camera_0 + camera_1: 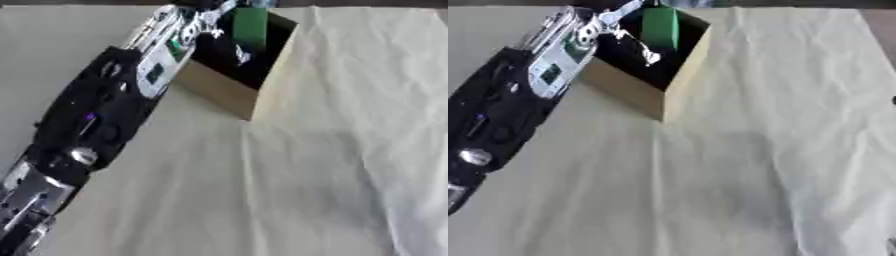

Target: Pick up objects on the table and place them in the box.

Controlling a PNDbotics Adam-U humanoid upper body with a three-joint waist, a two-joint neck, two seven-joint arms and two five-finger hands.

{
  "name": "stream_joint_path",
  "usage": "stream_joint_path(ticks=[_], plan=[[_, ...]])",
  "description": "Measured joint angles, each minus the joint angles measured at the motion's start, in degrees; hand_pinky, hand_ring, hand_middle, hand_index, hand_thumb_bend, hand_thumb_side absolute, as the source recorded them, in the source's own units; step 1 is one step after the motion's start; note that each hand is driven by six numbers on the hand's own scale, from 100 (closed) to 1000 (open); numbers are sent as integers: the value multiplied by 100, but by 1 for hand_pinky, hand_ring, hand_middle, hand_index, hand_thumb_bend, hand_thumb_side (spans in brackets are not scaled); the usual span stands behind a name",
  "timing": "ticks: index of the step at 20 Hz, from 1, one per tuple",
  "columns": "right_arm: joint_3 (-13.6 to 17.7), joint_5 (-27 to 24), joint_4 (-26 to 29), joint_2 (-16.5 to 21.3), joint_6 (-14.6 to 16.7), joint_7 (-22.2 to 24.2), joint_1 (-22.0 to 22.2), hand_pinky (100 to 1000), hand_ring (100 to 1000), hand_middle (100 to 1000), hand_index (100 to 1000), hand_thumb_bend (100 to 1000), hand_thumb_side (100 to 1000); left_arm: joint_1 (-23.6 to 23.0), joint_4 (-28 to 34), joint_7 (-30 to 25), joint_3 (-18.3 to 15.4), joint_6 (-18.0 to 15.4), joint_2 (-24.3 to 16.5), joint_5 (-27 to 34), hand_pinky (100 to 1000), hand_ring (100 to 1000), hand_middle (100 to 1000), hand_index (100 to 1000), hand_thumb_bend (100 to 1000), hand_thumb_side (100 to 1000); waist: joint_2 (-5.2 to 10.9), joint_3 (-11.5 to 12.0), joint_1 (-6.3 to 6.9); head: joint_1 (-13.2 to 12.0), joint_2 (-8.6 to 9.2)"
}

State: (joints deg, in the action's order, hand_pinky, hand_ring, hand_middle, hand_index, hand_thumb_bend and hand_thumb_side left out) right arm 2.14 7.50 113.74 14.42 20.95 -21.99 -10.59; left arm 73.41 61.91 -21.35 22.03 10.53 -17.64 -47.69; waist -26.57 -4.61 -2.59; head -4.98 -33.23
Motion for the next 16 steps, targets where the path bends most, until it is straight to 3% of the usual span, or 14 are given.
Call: stream_joint_path(ticks=[5,7,8,9,10,11,12,14,16], plan=[[0,-2,0,-2,0,0,-1,808,694,617,815,100,805,-66,-196,-49,0,-118,19,-82,472,517,556,608,109,188,-29,4,-20,-1,-1],[0,-2,0,-6,0,-1,-2,808,694,616,815,100,805,-85,-261,-80,-2,-151,50,-97,538,576,634,689,189,221,-35,-1,-27,-2,-1],[0,-2,0,-6,0,-1,-3,808,693,616,814,100,805,-86,-286,-98,-3,-170,50,-99,630,666,729,774,255,248,-43,-5,-27,-6,-1],[0,-2,0,-8,0,-1,-3,808,693,616,814,100,805,-87,-304,-112,-5,-192,50,-103,661,728,787,829,308,275,-51,-5,-27,-9,-1],[0,-2,0,-8,-1,-2,-3,808,693,615,814,100,806,-87,-314,-117,-10,-221,50,-110,674,768,828,877,303,324,-55,-5,-24,-11,-1],[0,-2,0,-9,-2,-4,-3,808,693,615,814,100,798,-87,-314,-117,-21,-248,50,-123,685,786,844,896,386,305,-56,-6,-20,-11,-1],[0,-2,0,-11,-2,-5,-4,808,694,616,814,100,796,-86,-314,-110,-37,-266,50,-139,713,821,873,927,476,351,-56,-8,-15,-12,-1],[0,-3,0,-16,-1,-7,-7,808,694,615,814,100,794,-81,-314,-89,-57,-287,50,-212,724,840,894,947,586,418,-56,-24,1,-13,-1],[1,-5,0,-16,0,-10,-8,808,694,615,814,100,791,-62,-314,-64,-85,-289,49,-321,722,842,897,951,641,451,-56,-39,9,-13,-1]])
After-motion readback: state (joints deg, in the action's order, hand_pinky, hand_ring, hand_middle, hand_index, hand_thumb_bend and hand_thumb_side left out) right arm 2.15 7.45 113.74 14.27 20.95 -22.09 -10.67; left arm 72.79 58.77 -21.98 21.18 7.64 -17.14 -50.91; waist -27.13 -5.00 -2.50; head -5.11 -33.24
